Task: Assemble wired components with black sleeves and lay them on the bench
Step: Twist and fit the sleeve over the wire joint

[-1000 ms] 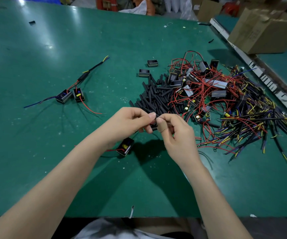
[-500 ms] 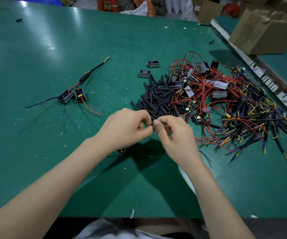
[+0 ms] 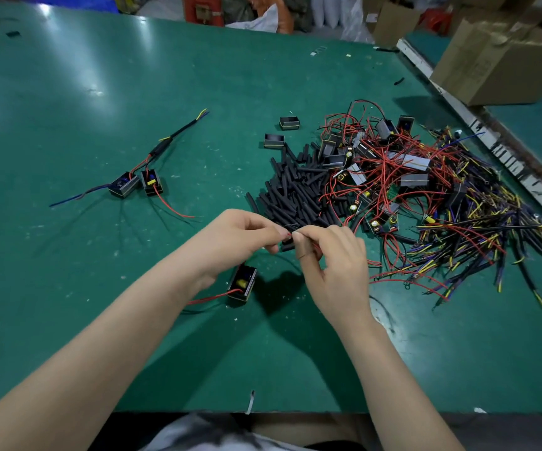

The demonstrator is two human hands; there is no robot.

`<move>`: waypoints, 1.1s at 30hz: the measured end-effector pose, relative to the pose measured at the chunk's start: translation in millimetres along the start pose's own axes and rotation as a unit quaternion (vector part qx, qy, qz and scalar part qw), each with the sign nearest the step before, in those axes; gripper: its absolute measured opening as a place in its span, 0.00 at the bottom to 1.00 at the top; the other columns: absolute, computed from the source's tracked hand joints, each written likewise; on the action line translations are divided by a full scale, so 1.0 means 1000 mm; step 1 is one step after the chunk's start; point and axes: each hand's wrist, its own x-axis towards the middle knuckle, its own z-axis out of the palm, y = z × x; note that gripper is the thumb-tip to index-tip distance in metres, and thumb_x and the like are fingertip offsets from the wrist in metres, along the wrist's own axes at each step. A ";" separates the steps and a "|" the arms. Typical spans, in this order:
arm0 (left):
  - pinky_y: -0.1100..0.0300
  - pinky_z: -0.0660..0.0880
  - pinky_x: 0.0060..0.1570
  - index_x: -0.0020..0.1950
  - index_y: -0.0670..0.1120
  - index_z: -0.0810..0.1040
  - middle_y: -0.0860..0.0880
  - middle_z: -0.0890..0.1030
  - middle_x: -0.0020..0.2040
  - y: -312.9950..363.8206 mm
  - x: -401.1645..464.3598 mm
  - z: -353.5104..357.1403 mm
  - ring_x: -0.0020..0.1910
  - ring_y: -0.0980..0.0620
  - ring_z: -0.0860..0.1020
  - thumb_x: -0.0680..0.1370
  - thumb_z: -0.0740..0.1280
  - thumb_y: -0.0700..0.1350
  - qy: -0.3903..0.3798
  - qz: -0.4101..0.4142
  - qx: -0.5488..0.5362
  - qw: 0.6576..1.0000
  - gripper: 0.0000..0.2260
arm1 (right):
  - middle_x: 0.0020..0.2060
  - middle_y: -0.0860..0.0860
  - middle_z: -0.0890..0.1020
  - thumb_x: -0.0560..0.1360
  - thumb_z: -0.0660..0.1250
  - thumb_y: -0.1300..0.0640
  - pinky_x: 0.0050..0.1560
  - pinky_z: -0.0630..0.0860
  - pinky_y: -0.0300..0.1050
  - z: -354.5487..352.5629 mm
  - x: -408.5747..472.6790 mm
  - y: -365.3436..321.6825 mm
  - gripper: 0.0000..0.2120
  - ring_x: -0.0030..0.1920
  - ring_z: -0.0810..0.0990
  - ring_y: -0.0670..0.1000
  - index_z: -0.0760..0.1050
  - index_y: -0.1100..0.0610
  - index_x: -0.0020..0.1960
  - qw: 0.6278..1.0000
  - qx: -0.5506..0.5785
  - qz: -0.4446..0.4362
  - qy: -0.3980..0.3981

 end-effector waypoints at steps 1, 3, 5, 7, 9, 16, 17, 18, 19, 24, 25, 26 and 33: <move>0.79 0.67 0.35 0.42 0.47 0.84 0.58 0.80 0.30 -0.001 0.000 0.001 0.33 0.68 0.75 0.75 0.70 0.46 0.003 0.004 -0.012 1.000 0.06 | 0.36 0.44 0.72 0.79 0.63 0.54 0.39 0.66 0.49 0.001 -0.001 0.000 0.09 0.38 0.71 0.49 0.80 0.57 0.47 1.000 0.003 0.003 0.005; 0.81 0.66 0.36 0.42 0.44 0.84 0.59 0.80 0.30 -0.001 0.000 0.005 0.35 0.67 0.76 0.74 0.70 0.44 0.019 0.009 -0.039 0.999 0.06 | 0.35 0.47 0.75 0.78 0.64 0.55 0.38 0.68 0.50 0.002 -0.002 0.001 0.08 0.38 0.72 0.51 0.80 0.58 0.47 1.000 0.012 0.003 0.015; 0.80 0.68 0.37 0.39 0.47 0.84 0.57 0.79 0.29 -0.002 -0.002 0.010 0.34 0.64 0.76 0.74 0.69 0.42 0.048 0.016 -0.064 0.997 0.05 | 0.35 0.49 0.75 0.78 0.65 0.56 0.38 0.70 0.52 0.004 -0.003 0.001 0.08 0.37 0.72 0.52 0.80 0.60 0.47 0.999 0.032 -0.003 0.019; 0.76 0.70 0.36 0.39 0.49 0.84 0.56 0.78 0.29 -0.003 -0.004 0.015 0.32 0.63 0.75 0.74 0.69 0.40 0.073 0.032 -0.076 0.994 0.07 | 0.35 0.48 0.74 0.78 0.64 0.56 0.38 0.71 0.52 0.005 -0.003 0.000 0.09 0.37 0.72 0.52 0.79 0.60 0.46 0.998 0.059 0.008 0.016; 0.74 0.70 0.35 0.40 0.51 0.84 0.57 0.79 0.29 -0.004 -0.008 0.019 0.31 0.63 0.74 0.74 0.68 0.39 0.078 0.063 -0.061 0.993 0.08 | 0.36 0.48 0.75 0.78 0.63 0.55 0.40 0.72 0.51 0.004 -0.002 -0.001 0.10 0.39 0.73 0.51 0.79 0.60 0.45 0.994 0.093 0.050 0.004; 0.50 0.68 0.40 0.49 0.49 0.83 0.56 0.75 0.36 -0.021 -0.016 0.025 0.39 0.50 0.69 0.76 0.65 0.45 0.198 0.323 0.279 0.882 0.07 | 0.36 0.42 0.81 0.79 0.64 0.56 0.43 0.71 0.37 -0.003 0.006 -0.002 0.07 0.39 0.76 0.40 0.80 0.55 0.45 0.930 0.254 0.244 -0.107; 0.49 0.68 0.40 0.49 0.49 0.83 0.56 0.75 0.36 -0.023 -0.016 0.024 0.39 0.50 0.69 0.76 0.66 0.45 0.210 0.318 0.278 0.881 0.07 | 0.35 0.39 0.80 0.79 0.64 0.55 0.42 0.70 0.35 -0.004 0.007 -0.001 0.07 0.38 0.75 0.38 0.80 0.52 0.45 0.924 0.264 0.250 -0.119; 0.48 0.69 0.41 0.50 0.50 0.83 0.57 0.75 0.37 -0.023 -0.016 0.023 0.40 0.49 0.69 0.77 0.66 0.46 0.212 0.302 0.272 0.888 0.07 | 0.33 0.37 0.79 0.79 0.64 0.55 0.41 0.69 0.33 -0.004 0.007 -0.001 0.07 0.37 0.75 0.37 0.79 0.49 0.44 0.920 0.272 0.253 -0.124; 0.46 0.70 0.44 0.51 0.52 0.83 0.57 0.76 0.38 -0.022 -0.017 0.023 0.41 0.49 0.70 0.78 0.66 0.47 0.203 0.277 0.259 0.903 0.06 | 0.33 0.35 0.79 0.79 0.64 0.55 0.40 0.69 0.32 -0.005 0.007 -0.001 0.07 0.36 0.74 0.37 0.78 0.47 0.44 0.919 0.277 0.251 -0.124; 0.45 0.68 0.60 0.42 0.64 0.78 0.65 0.78 0.39 -0.011 -0.016 0.017 0.49 0.58 0.73 0.77 0.65 0.53 0.141 0.155 0.171 0.963 0.06 | 0.36 0.39 0.78 0.79 0.65 0.57 0.43 0.69 0.37 -0.003 0.004 -0.002 0.07 0.38 0.75 0.40 0.77 0.47 0.45 0.934 0.267 0.221 -0.086; 0.46 0.68 0.60 0.38 0.64 0.77 0.66 0.78 0.37 -0.010 -0.016 0.016 0.47 0.62 0.73 0.77 0.66 0.54 0.141 0.144 0.170 0.965 0.08 | 0.37 0.41 0.79 0.79 0.65 0.57 0.44 0.70 0.39 -0.002 0.003 -0.002 0.07 0.40 0.75 0.40 0.77 0.48 0.45 0.937 0.263 0.215 -0.078; 0.46 0.68 0.60 0.36 0.63 0.76 0.66 0.78 0.35 -0.009 -0.017 0.016 0.46 0.63 0.74 0.76 0.66 0.53 0.141 0.137 0.169 0.966 0.09 | 0.39 0.42 0.79 0.79 0.65 0.58 0.45 0.71 0.40 -0.002 0.003 -0.002 0.06 0.41 0.76 0.41 0.77 0.48 0.45 0.941 0.257 0.208 -0.073; 0.46 0.69 0.57 0.42 0.57 0.79 0.56 0.80 0.42 -0.003 -0.018 0.023 0.51 0.51 0.74 0.76 0.66 0.51 0.132 0.160 0.206 0.956 0.05 | 0.42 0.46 0.81 0.77 0.63 0.53 0.47 0.75 0.43 0.000 0.001 0.001 0.08 0.44 0.78 0.44 0.79 0.55 0.48 0.956 0.224 0.181 -0.063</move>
